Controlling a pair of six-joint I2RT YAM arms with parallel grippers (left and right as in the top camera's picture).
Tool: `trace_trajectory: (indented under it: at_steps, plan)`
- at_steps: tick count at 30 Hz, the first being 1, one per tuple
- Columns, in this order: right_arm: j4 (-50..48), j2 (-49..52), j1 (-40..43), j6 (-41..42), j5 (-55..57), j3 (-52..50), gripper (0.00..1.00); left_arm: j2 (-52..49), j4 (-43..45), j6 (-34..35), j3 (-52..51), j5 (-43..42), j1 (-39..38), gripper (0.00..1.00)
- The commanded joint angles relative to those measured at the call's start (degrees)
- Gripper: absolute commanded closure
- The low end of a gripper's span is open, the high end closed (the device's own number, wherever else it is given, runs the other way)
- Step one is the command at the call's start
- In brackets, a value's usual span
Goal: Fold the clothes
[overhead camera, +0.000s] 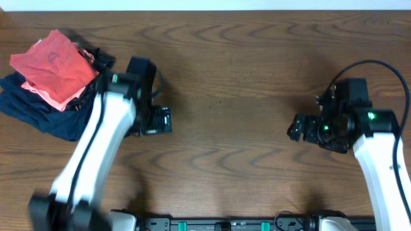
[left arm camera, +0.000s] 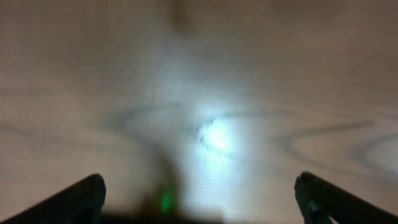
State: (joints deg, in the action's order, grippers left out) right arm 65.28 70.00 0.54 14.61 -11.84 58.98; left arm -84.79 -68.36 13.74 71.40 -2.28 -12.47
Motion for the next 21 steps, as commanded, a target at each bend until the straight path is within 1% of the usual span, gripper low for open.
trace_trajectory:
  at_steps: [1, 3, 6, 9, 10, 12, 15, 18, 21]
  plan:
    - [-3.2, -9.2, -0.2, 0.0, -0.2, -4.9, 0.01, 14.6, 6.2, 1.3, -9.4, 2.7, -2.3, 0.02]
    - [-7.4, -15.8, -1.1, 0.5, 0.9, -9.2, 0.01, 24.5, 12.0, 1.9, -15.9, 5.1, -3.9, 0.02]
    - [-13.5, -28.7, -2.7, 5.0, 7.5, -16.8, 0.01, 40.3, 19.7, 2.9, -24.8, 5.8, -5.8, 0.02]
    - [-18.7, -38.2, -2.7, 5.1, 8.9, -21.7, 0.01, 53.0, 25.8, 2.9, -29.9, 5.8, -5.9, 0.02]
    - [-19.0, -40.5, -2.7, 5.1, 8.7, -22.7, 0.01, 56.3, 25.7, 2.9, -30.4, 5.8, -5.9, 0.02]
    - [-17.8, -44.8, -2.7, 5.1, 8.6, -23.8, 0.01, 62.2, 24.4, 2.9, -30.4, 5.8, -5.9, 0.02]
    - [-14.2, -48.1, -2.7, 5.1, 8.6, -24.0, 0.01, 68.7, 24.1, 2.9, -30.4, 5.8, -5.9, 0.02]
    - [-10.5, -49.0, -2.7, 5.1, 8.6, -24.0, 0.01, 72.5, 24.1, 2.9, -30.4, 5.8, -5.9, 0.02]
    - [-7.3, -48.9, -2.7, 5.1, 8.6, -24.0, 0.01, 73.6, 24.1, 2.9, -30.4, 5.8, -5.9, 0.02]
